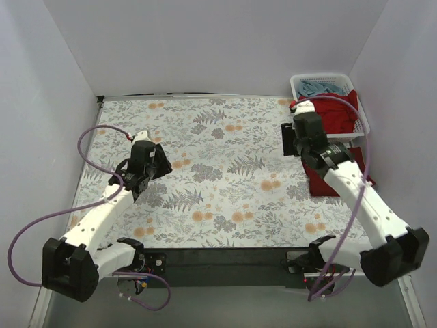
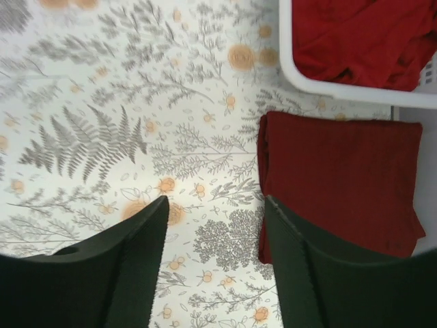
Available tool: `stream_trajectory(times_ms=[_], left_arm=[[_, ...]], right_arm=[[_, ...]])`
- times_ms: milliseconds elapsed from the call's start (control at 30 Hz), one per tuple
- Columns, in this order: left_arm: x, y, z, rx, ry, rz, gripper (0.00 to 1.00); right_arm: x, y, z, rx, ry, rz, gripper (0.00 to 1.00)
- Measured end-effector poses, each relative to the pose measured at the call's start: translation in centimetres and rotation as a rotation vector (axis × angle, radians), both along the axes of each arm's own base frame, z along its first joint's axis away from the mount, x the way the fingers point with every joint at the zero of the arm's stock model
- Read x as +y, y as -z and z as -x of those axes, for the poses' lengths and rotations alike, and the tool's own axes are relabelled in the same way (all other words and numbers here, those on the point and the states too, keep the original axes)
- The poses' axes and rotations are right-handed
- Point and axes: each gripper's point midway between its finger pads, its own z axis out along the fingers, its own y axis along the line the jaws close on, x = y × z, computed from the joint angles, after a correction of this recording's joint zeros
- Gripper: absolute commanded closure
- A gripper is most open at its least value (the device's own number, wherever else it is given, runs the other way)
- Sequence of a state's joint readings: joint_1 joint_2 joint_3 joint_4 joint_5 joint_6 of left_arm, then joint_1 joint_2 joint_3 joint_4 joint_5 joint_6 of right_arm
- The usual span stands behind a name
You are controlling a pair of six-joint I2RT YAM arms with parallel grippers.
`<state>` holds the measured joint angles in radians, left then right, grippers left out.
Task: Fold and stack the t-shirts
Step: Reset both grippers
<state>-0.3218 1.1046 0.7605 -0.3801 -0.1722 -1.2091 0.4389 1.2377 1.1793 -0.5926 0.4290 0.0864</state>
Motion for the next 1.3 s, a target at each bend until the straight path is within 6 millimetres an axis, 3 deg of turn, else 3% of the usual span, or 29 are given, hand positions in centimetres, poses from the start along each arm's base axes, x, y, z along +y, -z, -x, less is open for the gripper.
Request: stream_trajectory(times_ms=[100, 167, 200, 267, 367, 467, 567, 767, 1133, 1300], left_arm=[[0.8, -1.9, 1.0, -0.026, -0.017, -0.007, 0.51], [1.4, -4.9, 1.7, -0.085, -0.036, -0.004, 0.48], [1.8, -6.6, 2.0, -0.127, -0.046, 0.002, 0.46], [2.6, -10.2, 3.0, -0.227, -0.07, 0.022, 0.39], [4.1, -14.4, 5.3, -0.369, -0.113, 0.058, 0.28], [5.5, -16.5, 7.5, -0.463, -0.153, 0.089, 0.2], [6.5, -16.4, 9.1, -0.517, -0.185, 0.11, 0.14], [7.5, -13.4, 10.6, -0.537, -0.217, 0.111, 0.02], [8.7, -10.4, 11.8, -0.607, -0.288, 0.173, 0.02], [8.9, -10.7, 12.1, -0.647, -0.299, 0.197, 0.02]], right_arm=[[-0.6, -3.6, 2.1, -0.111, -0.008, -0.071, 0.27], [-1.6, -5.5, 4.3, -0.191, -0.009, -0.115, 0.23], [-1.9, -6.0, 5.0, -0.218, -0.008, -0.128, 0.16], [-2.9, -6.4, 7.1, -0.272, -0.003, -0.154, 0.02], [-4.5, -6.2, 9.8, -0.346, 0.006, -0.178, 0.02], [-5.7, -5.2, 11.7, -0.396, 0.023, -0.194, 0.02], [-6.6, -4.5, 13.1, -0.444, 0.035, -0.21, 0.02], [-7.9, -4.4, 14.8, -0.548, 0.058, -0.242, 0.02], [-8.3, -2.0, 14.9, -0.588, 0.077, -0.254, 0.02], [-8.3, -1.8, 14.7, -0.587, 0.077, -0.253, 0.02]])
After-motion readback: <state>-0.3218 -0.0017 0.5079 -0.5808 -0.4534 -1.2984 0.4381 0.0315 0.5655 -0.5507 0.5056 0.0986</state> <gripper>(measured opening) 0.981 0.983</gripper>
